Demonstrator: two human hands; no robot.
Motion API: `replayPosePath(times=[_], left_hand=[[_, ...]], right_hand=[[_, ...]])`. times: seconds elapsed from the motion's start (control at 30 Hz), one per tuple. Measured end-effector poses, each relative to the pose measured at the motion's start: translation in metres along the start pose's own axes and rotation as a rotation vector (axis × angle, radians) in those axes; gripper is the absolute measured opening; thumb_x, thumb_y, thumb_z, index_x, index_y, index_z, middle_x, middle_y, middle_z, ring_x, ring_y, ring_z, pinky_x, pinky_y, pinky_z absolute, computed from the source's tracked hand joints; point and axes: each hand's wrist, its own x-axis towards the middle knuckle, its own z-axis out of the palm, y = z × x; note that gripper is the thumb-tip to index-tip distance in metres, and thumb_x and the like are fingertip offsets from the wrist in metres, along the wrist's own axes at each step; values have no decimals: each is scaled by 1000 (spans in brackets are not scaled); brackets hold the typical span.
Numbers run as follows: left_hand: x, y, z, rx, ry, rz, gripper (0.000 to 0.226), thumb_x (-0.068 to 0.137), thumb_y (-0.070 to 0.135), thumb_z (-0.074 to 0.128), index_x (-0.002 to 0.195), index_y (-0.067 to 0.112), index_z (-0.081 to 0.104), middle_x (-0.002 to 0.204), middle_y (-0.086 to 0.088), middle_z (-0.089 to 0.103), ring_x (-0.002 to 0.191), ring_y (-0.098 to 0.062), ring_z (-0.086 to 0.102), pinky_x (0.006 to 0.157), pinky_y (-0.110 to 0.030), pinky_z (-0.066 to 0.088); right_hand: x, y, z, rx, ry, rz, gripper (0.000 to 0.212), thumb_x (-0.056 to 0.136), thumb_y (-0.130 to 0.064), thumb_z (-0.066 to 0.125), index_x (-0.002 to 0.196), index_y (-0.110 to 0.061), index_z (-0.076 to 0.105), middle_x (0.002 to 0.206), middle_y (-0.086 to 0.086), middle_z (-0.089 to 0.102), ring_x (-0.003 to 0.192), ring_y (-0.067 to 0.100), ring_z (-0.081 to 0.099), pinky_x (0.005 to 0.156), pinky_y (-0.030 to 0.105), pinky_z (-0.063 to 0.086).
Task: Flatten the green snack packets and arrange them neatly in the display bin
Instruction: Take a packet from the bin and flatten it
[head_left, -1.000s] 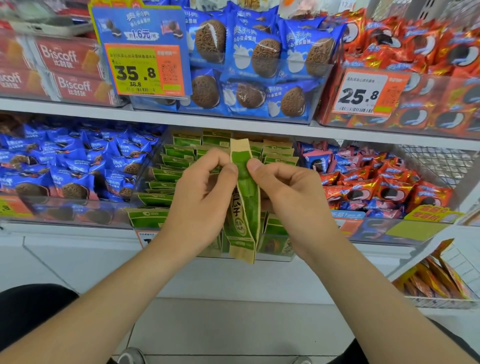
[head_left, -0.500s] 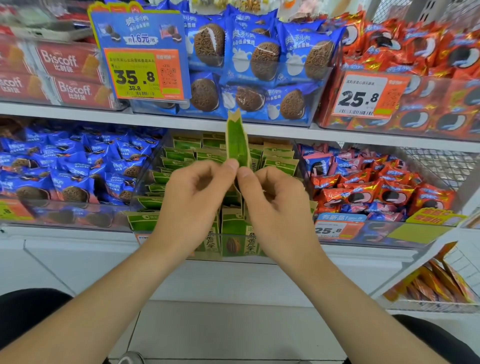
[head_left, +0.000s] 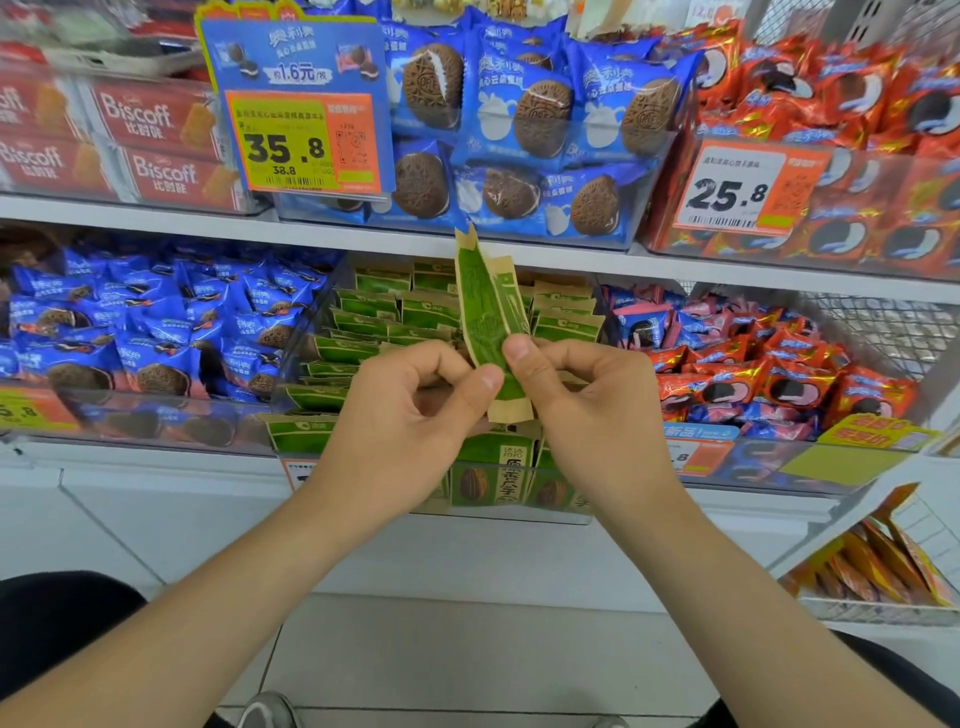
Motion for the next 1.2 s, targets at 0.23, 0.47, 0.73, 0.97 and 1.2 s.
replayPosePath(times=[0.23, 0.47, 0.73, 0.97, 1.2], left_hand=[[2, 5, -1, -300, -2, -176, 28, 105, -4, 56, 130, 9, 58, 110, -13, 81, 104, -32, 78, 87, -52, 65], [3, 1, 4, -394, 43, -289, 36, 102, -10, 56, 130, 11, 66, 109, -13, 81, 104, -28, 79, 86, -41, 66], [4, -12, -4, 189, 188, 36, 22, 106, 1, 52, 103, 19, 66, 105, 1, 76, 94, -24, 78, 73, -45, 66], [-9, -1, 4, 300, 139, 93, 37, 96, 64, 51, 105, 31, 64, 96, 15, 75, 77, -10, 75, 60, -35, 62], [-4, -1, 3, 101, -176, -67, 38, 99, 46, 72, 131, 25, 68, 105, 5, 78, 93, -19, 78, 62, -38, 65]], right_hand=[[-1, -6, -1, 142, 29, 105, 47, 87, -43, 82, 126, -23, 62, 111, -3, 77, 104, 16, 75, 84, 43, 65], [0, -9, 0, 514, 41, 361, 37, 112, -26, 48, 101, -16, 82, 104, 10, 81, 96, 28, 77, 95, 57, 60], [-3, -9, -5, 563, -103, 310, 32, 112, -15, 46, 122, -3, 75, 115, 17, 79, 110, 38, 74, 94, 53, 62], [-4, -10, -10, 114, 116, -121, 17, 101, -20, 73, 89, -13, 84, 76, -3, 80, 68, 17, 78, 62, 40, 64], [-6, -7, -1, 165, 8, -122, 12, 98, -18, 75, 91, -10, 81, 75, 4, 79, 70, 21, 75, 67, 34, 62]])
